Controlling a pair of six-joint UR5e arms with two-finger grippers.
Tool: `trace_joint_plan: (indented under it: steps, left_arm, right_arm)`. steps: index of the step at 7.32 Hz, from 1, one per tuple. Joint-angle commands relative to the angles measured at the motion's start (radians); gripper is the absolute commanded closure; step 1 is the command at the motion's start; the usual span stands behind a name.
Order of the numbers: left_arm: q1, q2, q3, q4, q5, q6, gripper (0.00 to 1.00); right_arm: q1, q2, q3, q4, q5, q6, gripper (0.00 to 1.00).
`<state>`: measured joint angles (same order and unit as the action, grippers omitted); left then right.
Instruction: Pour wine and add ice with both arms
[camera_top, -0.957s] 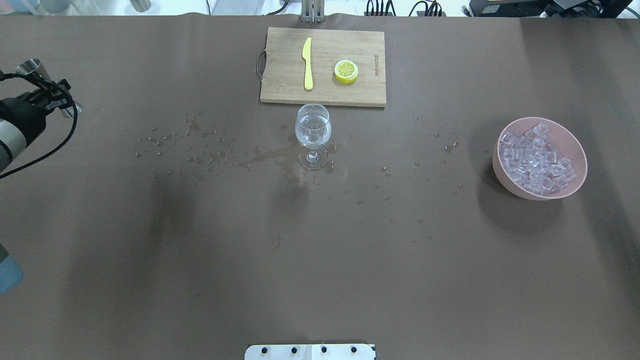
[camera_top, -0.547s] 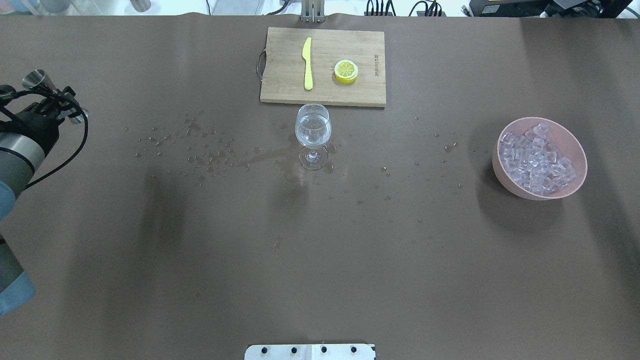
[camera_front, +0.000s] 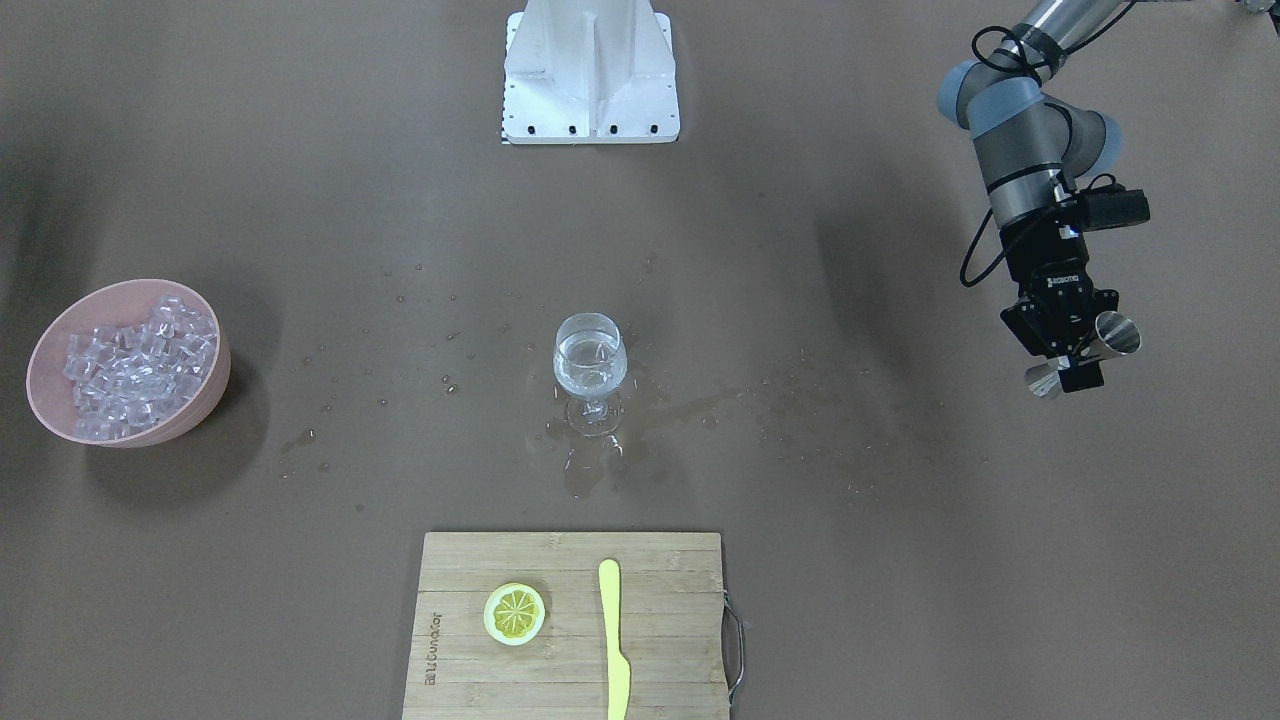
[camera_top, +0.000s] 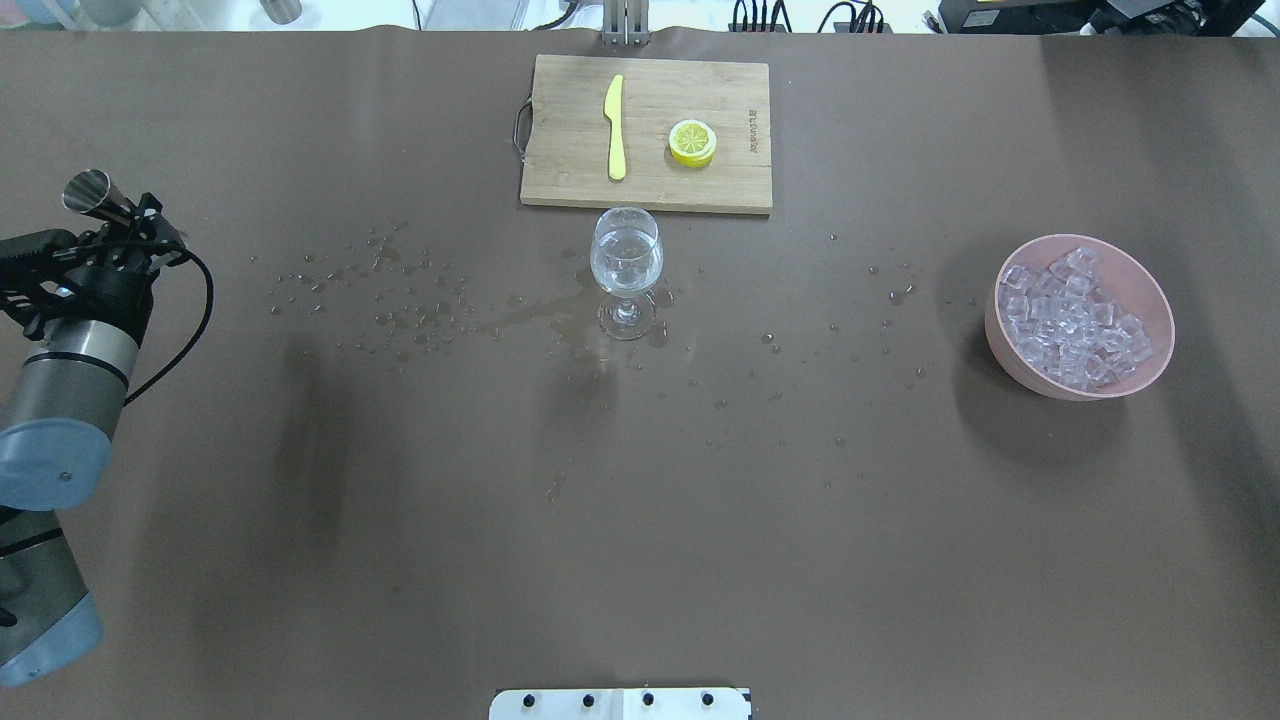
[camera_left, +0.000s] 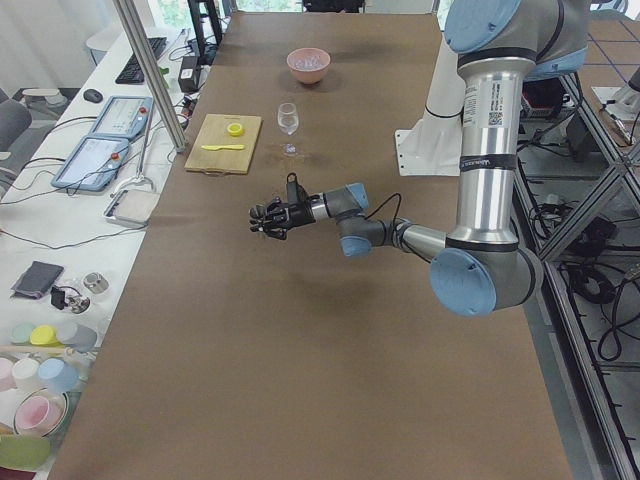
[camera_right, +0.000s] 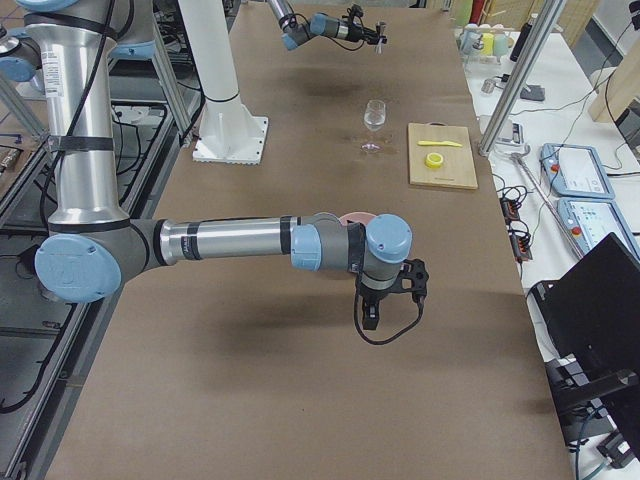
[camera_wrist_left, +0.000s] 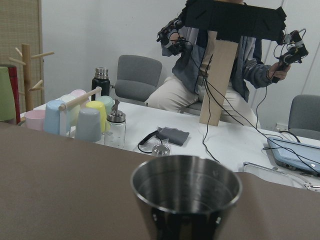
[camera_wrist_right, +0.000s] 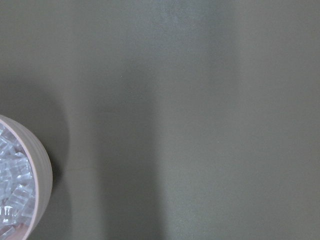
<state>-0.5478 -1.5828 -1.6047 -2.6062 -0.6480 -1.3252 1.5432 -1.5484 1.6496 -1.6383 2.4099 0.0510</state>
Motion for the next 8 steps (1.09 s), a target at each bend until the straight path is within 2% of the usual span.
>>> trace_joint_plan:
  steps: [1,6,8]
  left_arm:
    - [0.02,-0.067,0.098,0.003,0.059,0.0,1.0]
    - [0.098,-0.074,0.091,0.035,0.047,0.113,1.0]
    - [0.117,-0.132,0.088,0.071,0.045,0.109,1.0]
  right_arm:
    - [0.0,-0.001,-0.001,0.0,0.0,0.001,0.0]
    - [0.0,-0.001,-0.001,0.0,0.0,0.0,0.0]
    - [0.0,-0.001,-0.001,0.0,0.0,-0.002,0.0]
